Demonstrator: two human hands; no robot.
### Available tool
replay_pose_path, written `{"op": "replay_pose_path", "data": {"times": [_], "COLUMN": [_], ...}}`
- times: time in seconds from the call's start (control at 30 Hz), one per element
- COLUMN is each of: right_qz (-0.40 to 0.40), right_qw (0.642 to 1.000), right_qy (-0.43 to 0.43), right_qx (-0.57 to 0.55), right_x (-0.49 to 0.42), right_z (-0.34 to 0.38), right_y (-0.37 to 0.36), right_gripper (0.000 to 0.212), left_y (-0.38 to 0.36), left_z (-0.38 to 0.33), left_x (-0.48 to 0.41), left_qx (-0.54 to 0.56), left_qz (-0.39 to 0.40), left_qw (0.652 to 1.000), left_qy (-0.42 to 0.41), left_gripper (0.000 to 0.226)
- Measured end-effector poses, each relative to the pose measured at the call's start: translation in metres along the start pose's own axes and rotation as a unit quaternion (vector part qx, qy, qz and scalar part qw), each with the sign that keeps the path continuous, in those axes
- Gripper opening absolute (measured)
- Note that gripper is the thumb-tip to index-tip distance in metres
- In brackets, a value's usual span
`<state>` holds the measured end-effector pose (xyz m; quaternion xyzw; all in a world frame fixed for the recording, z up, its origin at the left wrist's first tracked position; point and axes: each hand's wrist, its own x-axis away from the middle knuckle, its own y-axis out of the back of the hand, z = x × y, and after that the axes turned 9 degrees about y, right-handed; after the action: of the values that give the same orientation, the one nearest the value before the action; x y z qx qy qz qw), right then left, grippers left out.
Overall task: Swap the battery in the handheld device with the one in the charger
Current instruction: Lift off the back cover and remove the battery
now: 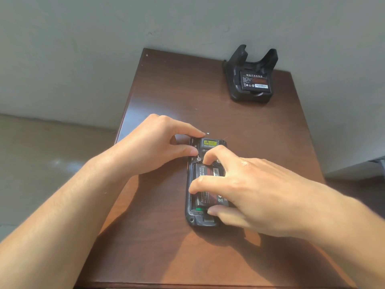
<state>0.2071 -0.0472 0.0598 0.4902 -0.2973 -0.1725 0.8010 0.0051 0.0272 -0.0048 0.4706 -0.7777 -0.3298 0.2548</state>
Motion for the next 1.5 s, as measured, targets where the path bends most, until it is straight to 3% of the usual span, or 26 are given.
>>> {"op": "replay_pose_path", "data": {"times": [0.07,0.17,0.23,0.33,0.7,0.83,0.93,1.0,1.1,1.23,1.4,1.5], "right_qz": [-0.011,-0.094,-0.16,-0.125,-0.169,-0.278,-0.35,-0.366,-0.335,-0.211,-0.097,-0.097], "right_qw": [0.995,0.994,0.984,0.99,0.985,0.944,0.899,0.888,0.897,0.905,0.902,0.895], "right_qy": [-0.063,-0.037,-0.063,-0.045,0.001,0.001,-0.06,-0.109,-0.21,-0.344,-0.418,-0.435], "right_qx": [0.075,-0.041,-0.037,-0.05,-0.047,-0.18,-0.258,-0.255,-0.199,-0.133,-0.05,-0.01], "right_x": [0.014,0.013,0.019,0.014,0.011,0.024,0.034,0.036,0.032,0.015,0.001,-0.003], "right_z": [0.001,0.007,-0.01,-0.013,-0.033,-0.033,-0.044,-0.058,-0.078,-0.088,-0.09,-0.093], "right_y": [0.003,0.001,0.006,-0.002,-0.02,-0.014,-0.005,-0.005,-0.006,-0.007,0.0,0.004], "right_gripper": [0.038,0.027,0.024,0.024,0.038,0.038,0.041,0.037,0.033,0.031,0.043,0.063], "left_y": [0.0,0.002,0.002,0.002,0.003,0.002,0.001,0.001,0.001,0.001,0.002,0.002], "left_z": [0.0,-0.001,-0.002,-0.002,0.0,0.003,0.004,0.004,0.004,0.004,0.003,0.003], "left_x": [0.0,0.0,0.0,0.001,-0.002,-0.002,-0.003,-0.003,-0.004,-0.004,-0.005,-0.005], "left_qx": [0.0,-0.002,-0.004,-0.001,0.01,0.01,0.003,0.0,-0.01,-0.016,-0.017,-0.017], "left_qz": [-0.002,-0.002,-0.004,-0.006,-0.002,0.0,0.005,0.006,0.002,0.003,0.011,0.015], "left_qw": [1.0,1.0,1.0,1.0,1.0,1.0,1.0,1.0,1.0,1.0,1.0,1.0], "left_qy": [-0.002,-0.004,-0.003,-0.001,0.01,0.008,0.003,0.002,-0.001,-0.011,-0.015,-0.015], "left_gripper": [0.034,0.035,0.035,0.035,0.035,0.034,0.033,0.033,0.034,0.033,0.033,0.033]}}
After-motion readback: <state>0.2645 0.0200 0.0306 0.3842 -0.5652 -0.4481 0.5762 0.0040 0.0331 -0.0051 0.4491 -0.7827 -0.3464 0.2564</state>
